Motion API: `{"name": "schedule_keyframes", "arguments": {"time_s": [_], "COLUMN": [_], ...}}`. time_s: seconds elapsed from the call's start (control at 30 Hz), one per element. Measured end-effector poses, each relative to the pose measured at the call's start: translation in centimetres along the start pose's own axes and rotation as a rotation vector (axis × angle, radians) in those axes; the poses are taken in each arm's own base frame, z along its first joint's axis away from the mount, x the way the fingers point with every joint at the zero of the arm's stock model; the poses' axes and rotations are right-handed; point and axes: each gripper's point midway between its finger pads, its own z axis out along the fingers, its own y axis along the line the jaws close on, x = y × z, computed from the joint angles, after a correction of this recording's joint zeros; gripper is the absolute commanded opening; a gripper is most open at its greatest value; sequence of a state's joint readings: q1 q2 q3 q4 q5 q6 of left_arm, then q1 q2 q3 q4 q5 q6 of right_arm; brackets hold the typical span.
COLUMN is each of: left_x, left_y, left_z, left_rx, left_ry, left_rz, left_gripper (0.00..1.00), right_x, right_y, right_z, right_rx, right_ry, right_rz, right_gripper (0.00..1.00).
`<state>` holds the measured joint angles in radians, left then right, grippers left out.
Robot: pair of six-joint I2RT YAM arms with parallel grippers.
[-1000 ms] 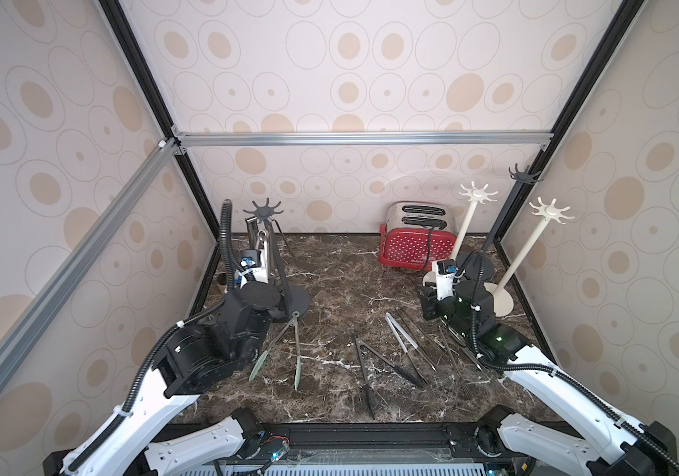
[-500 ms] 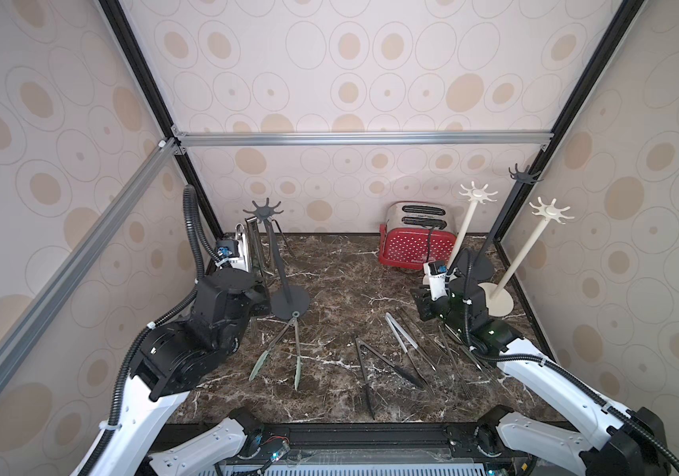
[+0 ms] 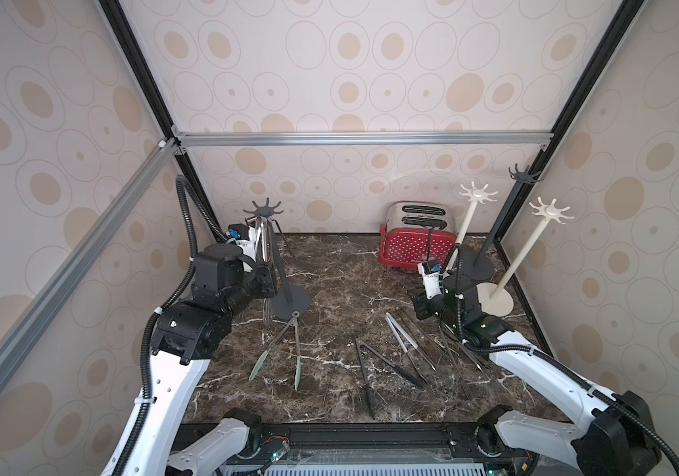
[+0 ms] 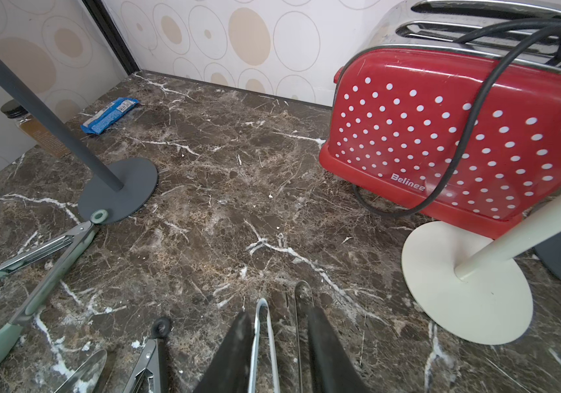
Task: Hang food tongs on kitchen utensil racks
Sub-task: Hang the food tongs on the rack.
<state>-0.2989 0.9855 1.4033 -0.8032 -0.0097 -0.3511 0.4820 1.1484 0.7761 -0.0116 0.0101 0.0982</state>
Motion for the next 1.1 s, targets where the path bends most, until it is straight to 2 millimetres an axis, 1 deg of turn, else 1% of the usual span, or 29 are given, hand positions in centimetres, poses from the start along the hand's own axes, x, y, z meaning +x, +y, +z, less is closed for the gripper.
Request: {"name": "schedule_keyframes", "arguments": {"time_s": [0.1, 0.2, 0.4, 0.5, 0.57, 0.73, 0.87, 1.1], "left_x": [0.6, 0.7, -0.3, -0.6, -0.7, -0.1, -0.2, -0.4], "left_y": [0.3, 1.0, 2.0, 2.2, 2.2, 2.2, 2.2, 2.5], "left_z": [0.2, -0.1, -1.5, -1.5, -1.2, 0.6, 1.7, 2.3], "left_rx": [-0.008, -0.042, -0.094, -0.105, -0.11, -0.12, -0.127, -0.149], "left_ry": [0.004, -0.012, -0.082, -0.095, -0.094, -0.061, -0.05, -0.056], "left_rz": [0.01, 0.021, 0.035, 0.043, 0.047, 0.058, 0.072, 0.086], "left_gripper": [0.0, 0.0, 0.0, 0.0, 0.0, 0.0, 0.0, 0.0], "right_x": [0.2, 0.5, 0.4, 0.3, 0.3, 0.7, 0.7, 0.8], "right_y": [0.1, 0.1, 0.2, 0.3, 0.4, 0.4, 0.4, 0.3], "right_z": [0.3, 0.6, 0.7, 0.7, 0.8, 1.4, 1.5, 1.6], "right_rx": [-0.004, -0.007, -0.015, -0.02, -0.025, -0.031, -0.031, -0.03], "right_ry": [0.008, 0.018, 0.014, 0.008, 0.006, 0.02, 0.022, 0.025], "right_rz": [-0.004, -0.009, -0.011, -0.012, -0.013, -0.015, -0.015, -0.018], "right_gripper": [0.31, 0.31, 0.31, 0.31, 0.31, 0.31, 0.31, 0.31]}}
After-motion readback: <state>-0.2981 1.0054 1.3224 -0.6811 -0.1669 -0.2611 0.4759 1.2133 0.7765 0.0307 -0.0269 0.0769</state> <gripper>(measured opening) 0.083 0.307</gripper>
